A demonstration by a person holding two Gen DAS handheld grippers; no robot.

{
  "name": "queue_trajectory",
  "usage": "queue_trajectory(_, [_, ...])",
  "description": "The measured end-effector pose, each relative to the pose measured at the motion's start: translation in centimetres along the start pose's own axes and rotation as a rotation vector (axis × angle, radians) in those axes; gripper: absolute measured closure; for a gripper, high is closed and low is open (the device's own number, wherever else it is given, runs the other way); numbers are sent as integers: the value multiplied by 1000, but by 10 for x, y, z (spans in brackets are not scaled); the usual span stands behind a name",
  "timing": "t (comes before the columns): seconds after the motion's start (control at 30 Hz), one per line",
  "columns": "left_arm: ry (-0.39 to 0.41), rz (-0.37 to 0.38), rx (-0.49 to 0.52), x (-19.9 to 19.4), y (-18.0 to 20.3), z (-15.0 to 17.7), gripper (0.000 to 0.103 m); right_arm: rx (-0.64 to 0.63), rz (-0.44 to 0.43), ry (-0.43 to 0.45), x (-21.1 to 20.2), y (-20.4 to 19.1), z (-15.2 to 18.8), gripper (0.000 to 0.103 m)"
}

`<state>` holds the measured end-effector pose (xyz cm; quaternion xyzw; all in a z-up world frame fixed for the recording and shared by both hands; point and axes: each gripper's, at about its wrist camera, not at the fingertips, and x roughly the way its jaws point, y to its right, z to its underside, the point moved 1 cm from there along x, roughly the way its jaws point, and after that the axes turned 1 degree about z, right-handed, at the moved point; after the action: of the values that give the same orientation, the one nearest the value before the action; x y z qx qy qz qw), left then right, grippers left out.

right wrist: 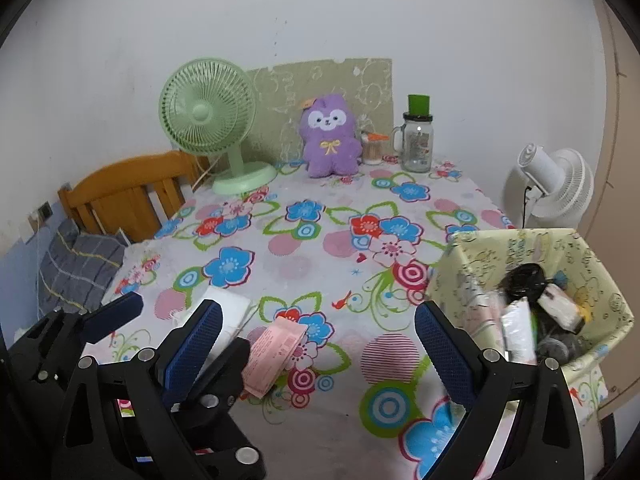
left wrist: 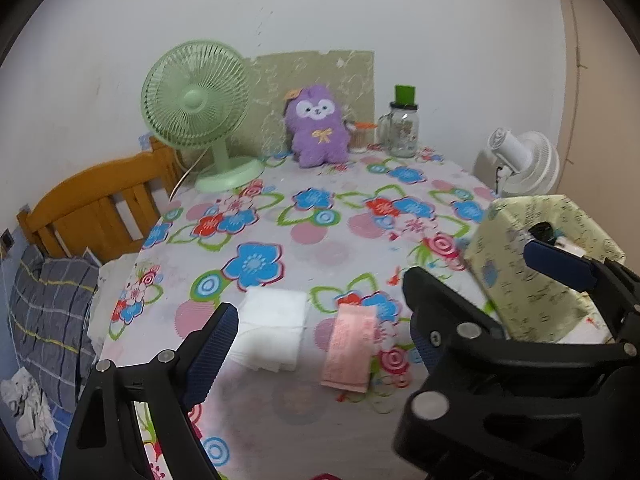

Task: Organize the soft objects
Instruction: 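Lower the left tool over the white tissue pad while the right tool lowers onto the pink packet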

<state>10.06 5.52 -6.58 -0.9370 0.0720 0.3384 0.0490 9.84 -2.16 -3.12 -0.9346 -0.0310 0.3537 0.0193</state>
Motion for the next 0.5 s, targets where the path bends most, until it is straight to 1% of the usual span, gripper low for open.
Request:
queue_trajectory(0.23, [-57,-10,-25,27,-18,10,16,-1,-6,-73,33,-10,7,5])
queue_trajectory(0.4, [-87,-14,-8,43,-22,17,18,-4,-3,-122,55,-19,14,5])
queue_trajectory(0.5, [-104,-15,-17,53,-30,20,19,6,-1,-147,66,-21,18,5])
